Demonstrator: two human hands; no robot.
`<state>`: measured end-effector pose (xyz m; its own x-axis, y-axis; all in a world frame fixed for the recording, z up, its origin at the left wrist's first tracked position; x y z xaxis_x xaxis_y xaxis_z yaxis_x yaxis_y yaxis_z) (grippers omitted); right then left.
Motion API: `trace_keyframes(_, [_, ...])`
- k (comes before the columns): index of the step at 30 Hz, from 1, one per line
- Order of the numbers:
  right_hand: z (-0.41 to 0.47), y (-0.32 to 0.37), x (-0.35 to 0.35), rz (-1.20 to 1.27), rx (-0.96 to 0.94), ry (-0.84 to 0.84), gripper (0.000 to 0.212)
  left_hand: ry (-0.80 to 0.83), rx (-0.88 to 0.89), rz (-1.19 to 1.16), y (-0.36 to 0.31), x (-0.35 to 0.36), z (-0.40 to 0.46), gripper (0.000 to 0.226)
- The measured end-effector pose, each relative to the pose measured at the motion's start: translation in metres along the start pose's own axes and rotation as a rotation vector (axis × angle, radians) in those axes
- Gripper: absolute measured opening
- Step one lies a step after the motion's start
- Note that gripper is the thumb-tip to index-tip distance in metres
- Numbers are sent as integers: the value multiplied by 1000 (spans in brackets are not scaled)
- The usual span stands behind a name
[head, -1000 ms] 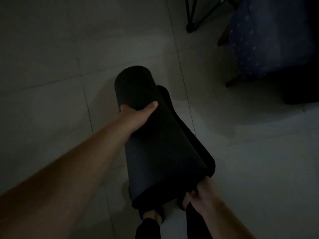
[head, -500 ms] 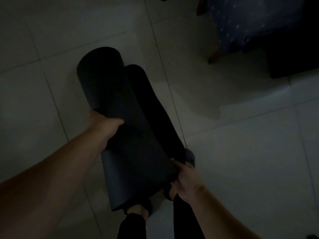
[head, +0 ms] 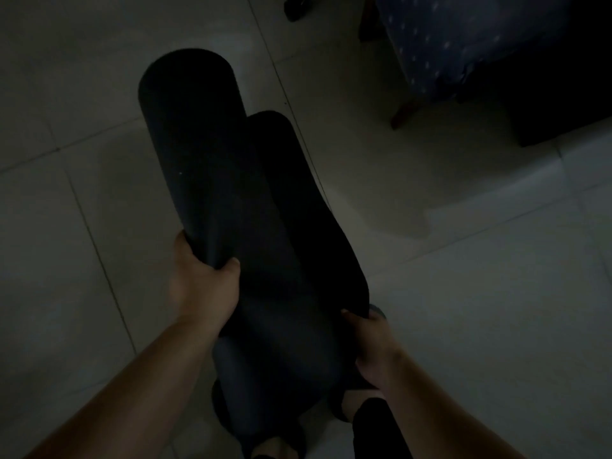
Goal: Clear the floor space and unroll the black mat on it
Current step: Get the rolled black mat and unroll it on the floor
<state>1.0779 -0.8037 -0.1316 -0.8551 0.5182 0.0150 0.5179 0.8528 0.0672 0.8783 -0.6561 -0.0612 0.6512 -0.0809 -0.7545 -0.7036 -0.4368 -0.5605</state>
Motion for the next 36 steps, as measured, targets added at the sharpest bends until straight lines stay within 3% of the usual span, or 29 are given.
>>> trace_keyframes(8, [63,-7,-19,-143,73,-292,18,65,34,-96,54,38,13,70])
trace_keyframes(13, [105,-12,-27,-295,135,-282,24,45,48,-20,85,53,3,75])
trace_keyframes(18, [116,0,-31,-469,107,-367,22,74,-66,-49,94,54,1,80])
trace_keyframes(21, [112,19,-25,-719,82,-440,29,164,-139,-15,98,50,7,78])
trace_keyframes(23, [105,33,-16,-869,-8,-539,45,204,-135,20,100,46,12,78])
trace_keyframes(25, [102,43,-5,-1028,-225,-573,58,215,-116,77,105,42,16,81])
trace_keyframes(28, [112,45,23,-1452,-545,-416,74,209,-113,135,113,42,17,85])
trace_keyframes(30, [124,38,42,-1622,-630,-293,78,150,-119,123,113,44,17,84])
trace_keyframes(32, [138,26,55,-1781,-687,-245,86,112,-28,201,111,46,13,89])
trace_keyframes(36, [160,2,68,-1970,-576,-268,97,233,555,576,96,66,-4,88])
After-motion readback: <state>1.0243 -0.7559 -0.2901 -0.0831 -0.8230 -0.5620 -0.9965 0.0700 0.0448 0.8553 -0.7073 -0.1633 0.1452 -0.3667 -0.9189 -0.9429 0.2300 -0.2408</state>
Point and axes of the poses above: each hand's wrist, its own z-axis towards the middle knuckle, its own x-axis out of the palm, y = z × x, the point moved 1 cm from there along z, towards the middle knuckle, and after that the axes turned 12 degrees about x, right-handed, at the moved point
